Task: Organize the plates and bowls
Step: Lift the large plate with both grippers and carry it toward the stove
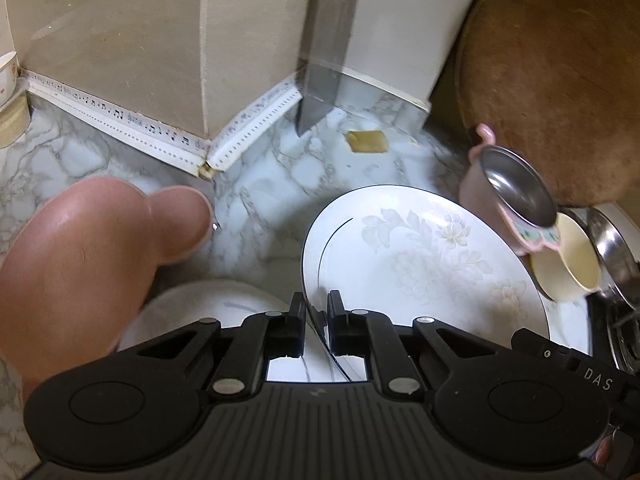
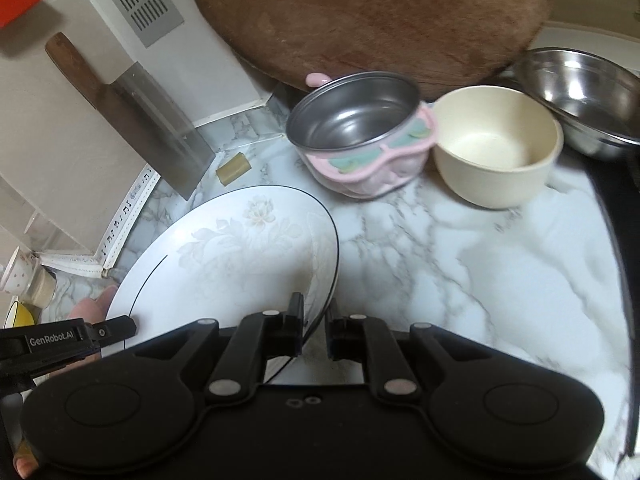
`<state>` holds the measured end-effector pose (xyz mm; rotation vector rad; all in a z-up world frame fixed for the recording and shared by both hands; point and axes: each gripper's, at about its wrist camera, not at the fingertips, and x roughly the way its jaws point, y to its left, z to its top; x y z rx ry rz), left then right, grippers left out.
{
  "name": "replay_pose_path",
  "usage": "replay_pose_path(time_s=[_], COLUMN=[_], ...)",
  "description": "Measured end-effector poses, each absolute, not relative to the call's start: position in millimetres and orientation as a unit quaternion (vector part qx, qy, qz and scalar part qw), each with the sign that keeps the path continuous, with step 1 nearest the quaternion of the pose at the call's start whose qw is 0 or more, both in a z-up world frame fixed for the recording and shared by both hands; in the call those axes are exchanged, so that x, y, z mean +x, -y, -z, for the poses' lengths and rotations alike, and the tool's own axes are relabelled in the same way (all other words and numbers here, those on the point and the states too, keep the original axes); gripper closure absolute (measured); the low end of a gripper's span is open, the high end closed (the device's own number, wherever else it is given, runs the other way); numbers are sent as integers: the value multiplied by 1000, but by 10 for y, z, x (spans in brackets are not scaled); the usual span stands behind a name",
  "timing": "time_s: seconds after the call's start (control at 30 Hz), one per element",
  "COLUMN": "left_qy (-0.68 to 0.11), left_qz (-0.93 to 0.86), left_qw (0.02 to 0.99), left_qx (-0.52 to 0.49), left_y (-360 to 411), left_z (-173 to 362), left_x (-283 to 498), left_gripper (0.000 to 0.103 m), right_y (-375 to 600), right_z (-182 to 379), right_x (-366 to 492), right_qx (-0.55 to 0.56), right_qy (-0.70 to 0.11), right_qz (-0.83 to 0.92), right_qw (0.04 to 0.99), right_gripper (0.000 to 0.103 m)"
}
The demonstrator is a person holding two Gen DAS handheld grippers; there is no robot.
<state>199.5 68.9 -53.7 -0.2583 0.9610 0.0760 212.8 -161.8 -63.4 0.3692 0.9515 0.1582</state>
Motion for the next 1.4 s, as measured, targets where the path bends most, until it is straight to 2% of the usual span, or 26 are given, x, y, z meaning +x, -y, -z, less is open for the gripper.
replay_pose_path(time_s=[0.77, 1.4], left_qy=[-473, -493], left_qz=[39, 51], left_qw=[875, 865], left_qx=[-93, -84], left_y=[170, 343], left_z=[687, 922], left_x=[1343, 1170], left_gripper=[94, 93], right_y=[2513, 2743], right_z=[667, 863], right_x=[1214, 978], right_qx=[214, 226], right_qy=[-445, -456], right_qz=[-9, 6], right_qw=[870, 861], right_gripper=[92, 93])
